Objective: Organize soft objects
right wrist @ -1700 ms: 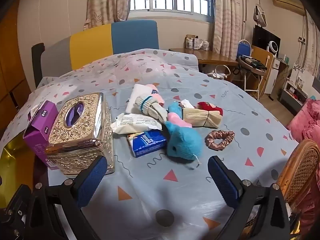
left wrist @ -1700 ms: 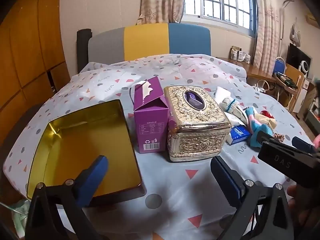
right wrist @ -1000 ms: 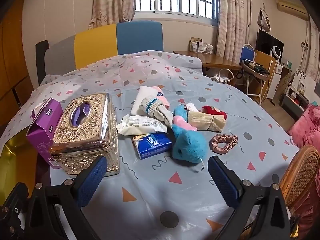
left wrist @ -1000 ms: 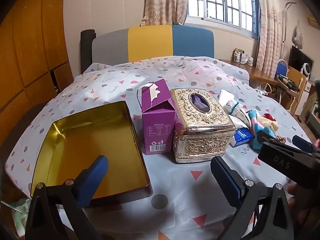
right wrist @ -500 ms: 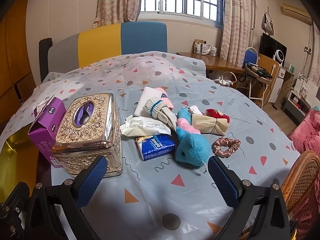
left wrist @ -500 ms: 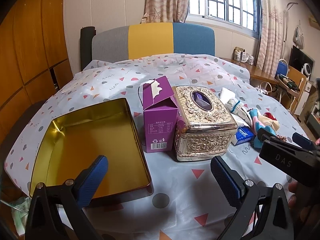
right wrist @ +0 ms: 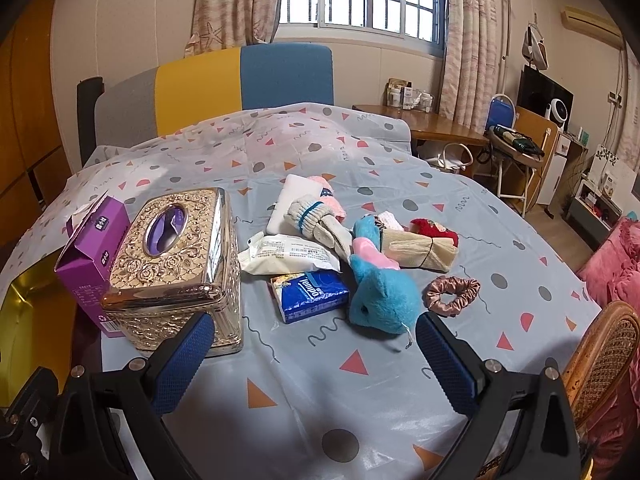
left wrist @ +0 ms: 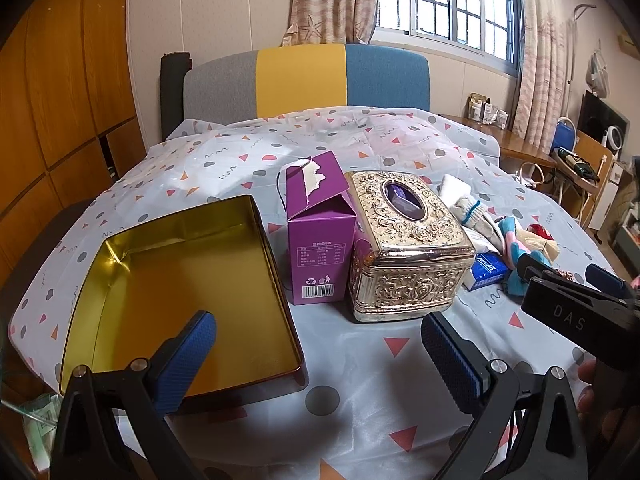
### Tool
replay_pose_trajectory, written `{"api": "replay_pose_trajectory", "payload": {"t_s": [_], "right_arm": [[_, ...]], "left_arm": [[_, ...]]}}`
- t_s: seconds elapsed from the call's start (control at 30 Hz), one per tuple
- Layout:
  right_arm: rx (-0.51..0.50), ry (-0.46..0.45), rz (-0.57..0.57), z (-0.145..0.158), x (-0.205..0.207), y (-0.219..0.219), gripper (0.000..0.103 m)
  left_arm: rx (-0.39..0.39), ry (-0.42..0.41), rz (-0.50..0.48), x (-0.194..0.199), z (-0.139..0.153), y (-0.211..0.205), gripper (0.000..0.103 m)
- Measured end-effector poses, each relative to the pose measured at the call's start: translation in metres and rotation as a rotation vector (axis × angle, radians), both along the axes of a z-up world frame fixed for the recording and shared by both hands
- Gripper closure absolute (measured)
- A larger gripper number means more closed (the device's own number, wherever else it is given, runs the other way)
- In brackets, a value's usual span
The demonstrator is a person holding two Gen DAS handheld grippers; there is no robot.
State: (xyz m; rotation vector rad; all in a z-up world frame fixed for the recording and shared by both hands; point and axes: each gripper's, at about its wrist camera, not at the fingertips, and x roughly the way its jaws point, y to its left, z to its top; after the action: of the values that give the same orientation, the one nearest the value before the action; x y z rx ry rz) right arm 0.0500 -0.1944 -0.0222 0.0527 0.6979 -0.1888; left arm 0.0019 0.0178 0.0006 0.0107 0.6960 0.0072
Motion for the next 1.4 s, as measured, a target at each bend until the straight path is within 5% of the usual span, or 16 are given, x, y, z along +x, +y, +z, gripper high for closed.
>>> {"api": "replay_pose_trajectory", "payload": {"t_s": [1.07,1.4], "right_arm": [[0.019,-0.015,-0.037,0.001,-0.002,-0.018,0.000],[0.087,-0.014,-0.080,0.012,0.002,-0.068,0.000]], "left_arm": [[0.016,0.007,-0.024,-0.002,-0.001,-0.009,0.000],[-0.051,0.062,-0.278,0.004,0.000,-0.036,0.000]]}}
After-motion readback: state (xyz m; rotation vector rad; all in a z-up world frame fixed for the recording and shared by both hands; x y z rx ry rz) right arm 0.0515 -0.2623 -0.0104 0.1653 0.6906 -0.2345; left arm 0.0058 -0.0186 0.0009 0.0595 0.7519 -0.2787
